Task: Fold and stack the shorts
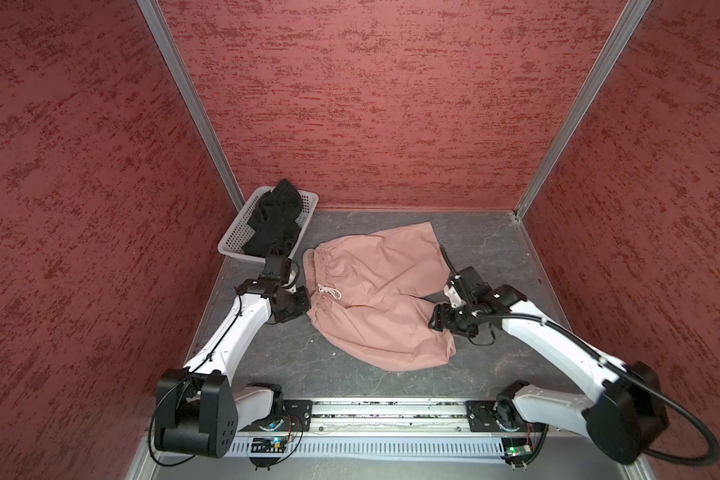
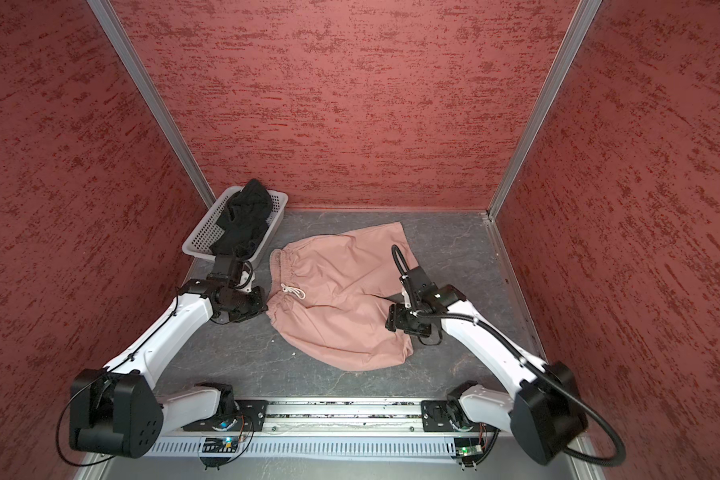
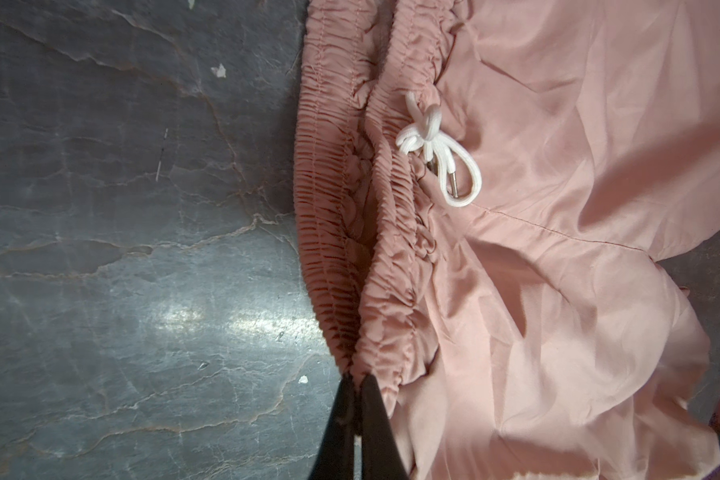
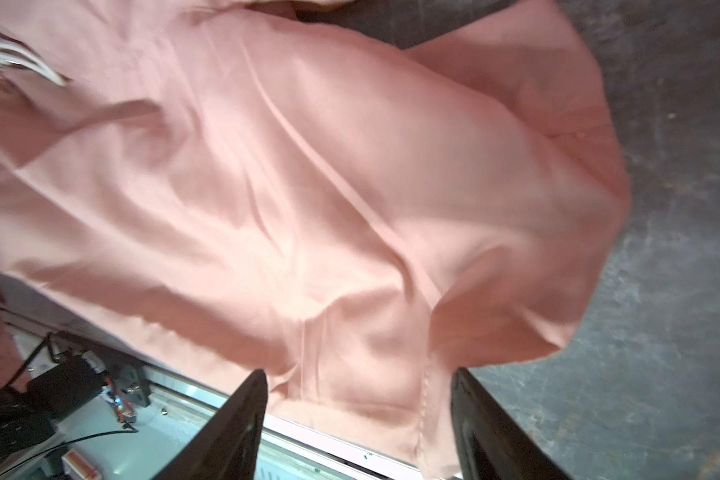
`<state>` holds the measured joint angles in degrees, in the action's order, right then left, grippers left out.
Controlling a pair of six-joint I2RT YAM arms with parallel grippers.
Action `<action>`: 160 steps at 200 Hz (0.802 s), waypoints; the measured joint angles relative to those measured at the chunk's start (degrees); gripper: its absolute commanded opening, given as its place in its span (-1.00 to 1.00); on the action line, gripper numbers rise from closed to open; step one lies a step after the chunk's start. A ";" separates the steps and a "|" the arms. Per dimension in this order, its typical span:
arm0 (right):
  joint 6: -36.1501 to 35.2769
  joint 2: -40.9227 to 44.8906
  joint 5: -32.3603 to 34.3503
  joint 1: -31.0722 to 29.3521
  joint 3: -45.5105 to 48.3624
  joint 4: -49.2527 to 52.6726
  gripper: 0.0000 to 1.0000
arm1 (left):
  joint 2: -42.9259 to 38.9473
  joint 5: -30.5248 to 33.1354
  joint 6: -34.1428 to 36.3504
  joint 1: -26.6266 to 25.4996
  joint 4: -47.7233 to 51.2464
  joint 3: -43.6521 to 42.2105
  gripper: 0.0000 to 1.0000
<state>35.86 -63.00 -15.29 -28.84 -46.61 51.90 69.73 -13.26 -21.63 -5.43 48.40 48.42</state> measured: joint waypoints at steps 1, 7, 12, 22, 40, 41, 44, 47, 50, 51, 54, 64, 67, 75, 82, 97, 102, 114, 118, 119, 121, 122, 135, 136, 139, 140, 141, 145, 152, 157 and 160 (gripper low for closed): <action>0.20 0.35 -0.04 0.00 0.22 0.00 0.38 | 0.02 0.02 -0.02 0.00 0.00 -0.04 -1.00; 1.86 3.23 -0.33 0.00 2.40 0.52 0.36 | 0.07 0.07 -0.04 0.00 -0.02 -0.20 -1.00; 3.02 4.96 -0.63 0.00 3.93 0.96 0.35 | 0.15 0.09 -0.04 0.00 -0.02 -0.28 -1.00; 5.60 8.15 -1.20 0.02 7.21 2.47 0.34 | 0.42 0.17 -0.04 0.00 -0.02 -0.39 -1.00; 8.90 11.39 -1.49 0.02 10.23 6.99 0.35 | 0.79 0.31 -0.04 0.00 -0.09 -0.57 -1.00; 9.05 11.52 -1.49 0.02 10.27 7.43 0.35 | 0.79 0.31 -0.02 0.00 -0.11 -0.57 -1.00; 9.42 11.72 -1.46 0.02 10.27 8.24 0.36 | 0.85 0.31 -0.02 0.00 -0.20 -0.61 -1.00; 9.66 11.74 -1.44 0.02 10.25 8.94 0.36 | 0.87 0.31 -0.04 0.00 -0.26 -0.66 -1.00; 9.90 11.74 -1.44 0.02 10.16 9.53 0.37 | 0.90 0.33 -0.04 0.00 -0.33 -0.68 -1.00; 9.94 11.74 -1.42 0.02 10.14 9.68 0.37 | 0.90 0.31 -0.04 0.00 -0.35 -0.70 -1.00; 10.10 11.65 -1.42 0.02 10.03 10.19 0.38 | 0.90 0.31 -0.02 0.00 -0.42 -0.72 -1.00; 10.45 10.78 -1.29 0.02 9.53 12.00 0.40 | 0.90 0.31 -0.04 0.00 -0.48 -0.81 -1.00; 10.47 10.40 -1.25 0.02 9.42 12.41 0.41 | 0.90 0.31 -0.04 0.00 -0.48 -0.81 -1.00; 10.54 9.42 -1.11 0.02 9.05 13.64 0.46 | 0.90 0.31 -0.04 0.00 -0.50 -0.81 -1.00; 10.54 8.79 -0.96 0.02 8.57 14.84 0.48 | 0.90 0.31 -0.04 0.00 -0.52 -0.81 -1.00; 10.05 7.85 -0.09 0.02 6.32 18.62 0.53 | 0.87 0.35 -0.02 0.00 -0.50 -0.81 -1.00; 9.99 7.72 0.13 0.02 5.38 19.67 0.53 | 0.85 0.39 -0.02 0.00 -0.50 -0.81 -1.00; 9.77 7.34 0.59 0.07 3.02 21.79 0.51 | 0.76 0.50 -0.04 0.00 -0.50 -0.83 -1.00; 9.75 7.19 0.70 0.07 2.10 22.34 0.48 | 0.68 0.50 -0.04 0.00 -0.50 -0.85 -1.00; 9.75 7.17 0.70 0.07 1.97 22.43 0.47 | 0.68 0.50 -0.04 0.00 -0.50 -0.85 -1.00; 9.79 7.13 0.76 0.07 1.60 22.58 0.46 | 0.66 0.50 -0.04 0.00 -0.52 -0.85 -1.00; 9.79 7.08 0.74 0.07 1.31 22.69 0.45 | 0.66 0.50 -0.04 0.00 -0.52 -0.87 -1.00; 10.67 7.41 -0.59 0.07 0.24 21.51 0.37 | 0.44 0.48 -0.09 0.00 -0.83 -1.14 -1.00; 10.82 7.54 -0.83 0.07 0.28 21.22 0.36 | 0.42 0.48 -0.09 0.00 -0.87 -1.20 -1.00; 11.30 7.85 -1.55 0.04 0.57 20.44 0.36 | 0.35 0.48 -0.13 0.00 -0.96 -1.31 -1.00; 11.41 7.91 -1.66 0.04 0.63 20.24 0.36 | 0.33 0.48 -0.17 0.00 -0.98 -1.36 -1.00; 11.58 8.00 -1.88 0.04 0.70 20.00 0.35 | 0.33 0.48 -0.20 0.00 -0.98 -1.40 -1.00; 12.41 8.61 -3.19 -0.02 1.53 18.40 0.35 | 0.33 0.48 -0.22 0.00 -1.05 -1.55 -1.00; 13.88 9.62 -4.85 -0.22 3.15 16.15 0.35 | 0.35 0.48 -0.37 0.00 -1.16 -1.77 -1.00; 14.95 10.36 -5.97 -0.42 4.57 14.58 0.35 | 0.35 0.48 -0.44 0.00 -1.27 -1.92 -1.00; 15.69 10.78 -6.62 -0.52 5.44 13.77 0.35 | 0.35 0.48 -0.48 0.00 -1.33 -2.01 -1.00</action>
<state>51.55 -52.23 -21.91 -29.36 -41.17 65.67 70.08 -12.78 -22.11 -5.43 47.07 46.41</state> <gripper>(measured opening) 0.678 0.052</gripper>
